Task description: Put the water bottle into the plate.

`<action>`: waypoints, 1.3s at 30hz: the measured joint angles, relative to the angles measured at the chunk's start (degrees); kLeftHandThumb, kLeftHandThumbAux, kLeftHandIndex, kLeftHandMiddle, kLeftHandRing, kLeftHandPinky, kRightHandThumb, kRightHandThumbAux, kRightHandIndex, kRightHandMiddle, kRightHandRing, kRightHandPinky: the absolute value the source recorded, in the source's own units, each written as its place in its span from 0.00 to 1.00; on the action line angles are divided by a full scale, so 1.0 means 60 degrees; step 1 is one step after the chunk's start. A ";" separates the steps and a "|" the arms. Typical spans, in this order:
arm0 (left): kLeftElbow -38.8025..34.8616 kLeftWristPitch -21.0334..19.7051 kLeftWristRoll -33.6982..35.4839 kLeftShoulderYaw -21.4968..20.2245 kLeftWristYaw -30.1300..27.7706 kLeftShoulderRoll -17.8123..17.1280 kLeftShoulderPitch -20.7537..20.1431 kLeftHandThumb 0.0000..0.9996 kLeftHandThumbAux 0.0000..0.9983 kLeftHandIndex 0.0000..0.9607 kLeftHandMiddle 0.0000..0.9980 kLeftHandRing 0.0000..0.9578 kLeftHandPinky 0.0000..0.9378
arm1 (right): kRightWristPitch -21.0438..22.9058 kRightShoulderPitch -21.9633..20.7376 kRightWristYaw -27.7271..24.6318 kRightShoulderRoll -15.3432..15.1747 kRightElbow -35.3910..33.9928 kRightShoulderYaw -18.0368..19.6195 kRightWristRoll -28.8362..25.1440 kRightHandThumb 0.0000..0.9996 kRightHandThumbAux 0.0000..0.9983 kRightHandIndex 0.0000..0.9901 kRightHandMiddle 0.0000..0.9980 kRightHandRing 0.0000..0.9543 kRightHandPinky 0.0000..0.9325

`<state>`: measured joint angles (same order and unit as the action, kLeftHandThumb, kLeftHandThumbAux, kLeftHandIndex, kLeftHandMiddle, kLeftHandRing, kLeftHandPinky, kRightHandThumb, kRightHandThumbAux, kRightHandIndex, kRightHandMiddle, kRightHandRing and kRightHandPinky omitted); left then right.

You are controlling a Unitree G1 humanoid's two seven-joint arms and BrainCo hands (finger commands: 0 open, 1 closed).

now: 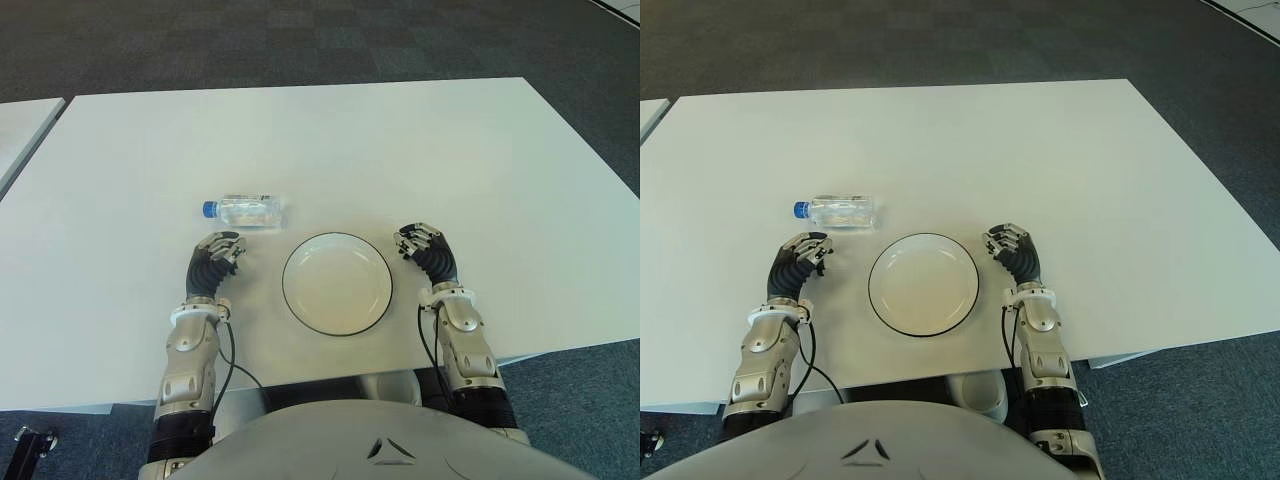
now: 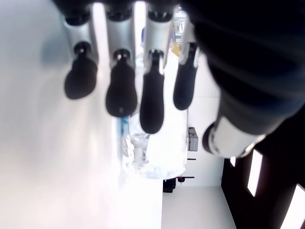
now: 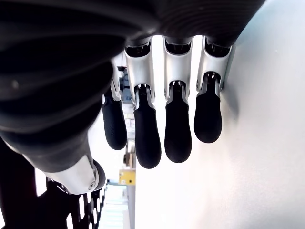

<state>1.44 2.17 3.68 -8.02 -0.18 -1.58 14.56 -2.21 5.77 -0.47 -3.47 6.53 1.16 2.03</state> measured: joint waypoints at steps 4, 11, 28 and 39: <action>-0.0054 -0.0092 0.0025 -0.0013 0.0000 0.0000 0.0001 0.84 0.68 0.42 0.56 0.77 0.78 | 0.0049 0.0029 0.0001 0.0009 -0.0049 -0.0006 -0.0001 0.71 0.73 0.43 0.59 0.63 0.66; -0.0062 -0.0101 0.0019 -0.0022 0.0000 0.0000 0.0000 0.84 0.68 0.42 0.56 0.77 0.79 | 0.0065 0.0045 0.0001 0.0024 -0.0073 -0.0011 -0.0003 0.71 0.73 0.43 0.59 0.63 0.65; -0.0067 0.0025 0.0066 -0.0021 -0.0076 -0.0017 -0.0014 0.84 0.68 0.42 0.56 0.77 0.78 | 0.0065 0.0054 -0.0001 0.0031 -0.0076 -0.0035 0.0003 0.71 0.73 0.43 0.60 0.64 0.67; 0.0219 0.1407 -0.2045 0.0088 0.1009 -0.0651 -0.0451 0.84 0.68 0.42 0.57 0.77 0.77 | 0.0063 0.0049 -0.0010 0.0017 -0.0059 -0.0059 0.0001 0.71 0.73 0.43 0.60 0.63 0.67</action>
<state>2.75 10.61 -8.59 -7.49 5.87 -5.49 11.86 -1.83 6.06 -0.53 -3.37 6.18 0.80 2.03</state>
